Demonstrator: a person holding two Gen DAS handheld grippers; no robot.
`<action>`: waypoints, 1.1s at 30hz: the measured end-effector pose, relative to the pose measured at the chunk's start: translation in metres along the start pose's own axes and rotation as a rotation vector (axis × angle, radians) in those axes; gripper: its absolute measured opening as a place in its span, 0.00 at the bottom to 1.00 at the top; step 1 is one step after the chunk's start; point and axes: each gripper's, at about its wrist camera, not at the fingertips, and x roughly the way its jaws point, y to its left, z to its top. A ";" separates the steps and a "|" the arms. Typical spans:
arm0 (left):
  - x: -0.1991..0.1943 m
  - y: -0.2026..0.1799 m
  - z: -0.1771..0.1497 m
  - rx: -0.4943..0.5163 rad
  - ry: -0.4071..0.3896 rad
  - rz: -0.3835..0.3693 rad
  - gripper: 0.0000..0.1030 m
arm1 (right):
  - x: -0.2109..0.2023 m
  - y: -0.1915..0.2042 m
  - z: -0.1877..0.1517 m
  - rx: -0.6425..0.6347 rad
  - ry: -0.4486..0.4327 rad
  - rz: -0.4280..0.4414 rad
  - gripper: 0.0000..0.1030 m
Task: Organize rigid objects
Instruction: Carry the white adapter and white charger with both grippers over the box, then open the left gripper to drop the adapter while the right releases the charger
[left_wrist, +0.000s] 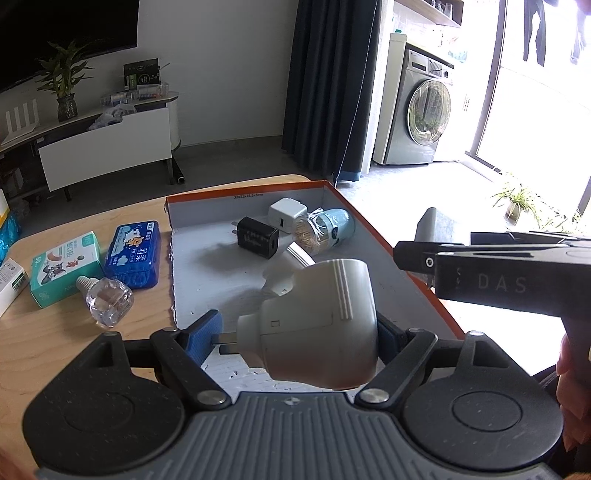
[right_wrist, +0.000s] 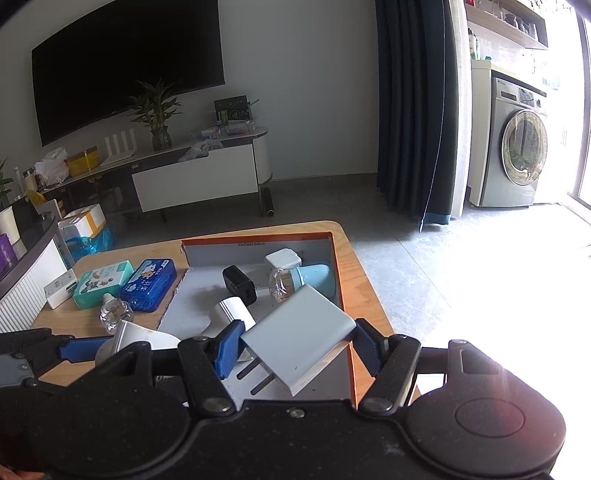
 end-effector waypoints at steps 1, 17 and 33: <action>0.001 -0.001 0.000 0.000 0.001 -0.002 0.83 | 0.000 0.000 -0.001 0.000 0.001 0.000 0.76; 0.010 -0.003 0.000 0.010 0.018 -0.011 0.83 | 0.024 -0.001 0.004 -0.032 0.043 0.002 0.76; 0.025 -0.013 0.000 0.024 0.058 -0.041 0.83 | 0.019 -0.020 0.012 0.022 -0.020 -0.034 0.76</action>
